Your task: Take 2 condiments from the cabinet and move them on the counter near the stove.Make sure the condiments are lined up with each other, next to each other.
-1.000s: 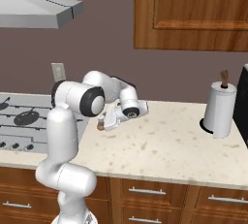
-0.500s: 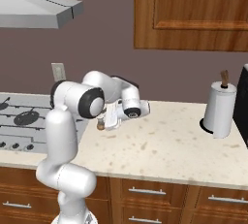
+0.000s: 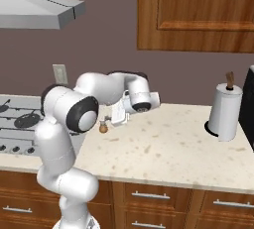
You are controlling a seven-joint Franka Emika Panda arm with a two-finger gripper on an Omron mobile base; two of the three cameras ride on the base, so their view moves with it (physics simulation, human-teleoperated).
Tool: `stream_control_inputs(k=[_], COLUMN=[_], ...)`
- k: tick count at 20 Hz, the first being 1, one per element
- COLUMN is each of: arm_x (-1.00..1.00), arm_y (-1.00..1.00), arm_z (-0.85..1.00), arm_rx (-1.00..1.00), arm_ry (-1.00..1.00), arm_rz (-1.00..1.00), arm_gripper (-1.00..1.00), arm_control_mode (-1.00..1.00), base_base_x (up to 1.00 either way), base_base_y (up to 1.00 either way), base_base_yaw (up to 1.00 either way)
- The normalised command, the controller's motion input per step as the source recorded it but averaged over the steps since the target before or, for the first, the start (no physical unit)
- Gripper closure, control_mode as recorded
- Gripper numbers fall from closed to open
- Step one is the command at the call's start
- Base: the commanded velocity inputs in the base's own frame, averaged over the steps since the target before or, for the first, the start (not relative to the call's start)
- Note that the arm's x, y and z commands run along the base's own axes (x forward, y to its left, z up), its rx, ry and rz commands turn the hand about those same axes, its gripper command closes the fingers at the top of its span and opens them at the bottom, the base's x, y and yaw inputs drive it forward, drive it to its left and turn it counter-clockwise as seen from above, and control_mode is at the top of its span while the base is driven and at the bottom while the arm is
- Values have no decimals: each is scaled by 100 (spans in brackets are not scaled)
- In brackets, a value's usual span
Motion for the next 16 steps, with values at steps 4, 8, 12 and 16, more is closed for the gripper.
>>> stream_control_inputs(k=[4,8,12,16], arm_x=[-68,-92,-100,-99], arm_y=[-9,0,2,34], arm_z=[68,39,21,63], arm_rx=[-5,-7,-3,-5], arm_ry=[-12,-5,-2,-3], arm_rz=[-4,-16,-21,-27], arm_gripper=[-100,-100,-100,-100], arm_control_mode=[-100,-100,-100,-100], base_base_x=[0,0,0,0], base_base_y=[0,0,0,0], base_base_yaw=[0,0,0,0])
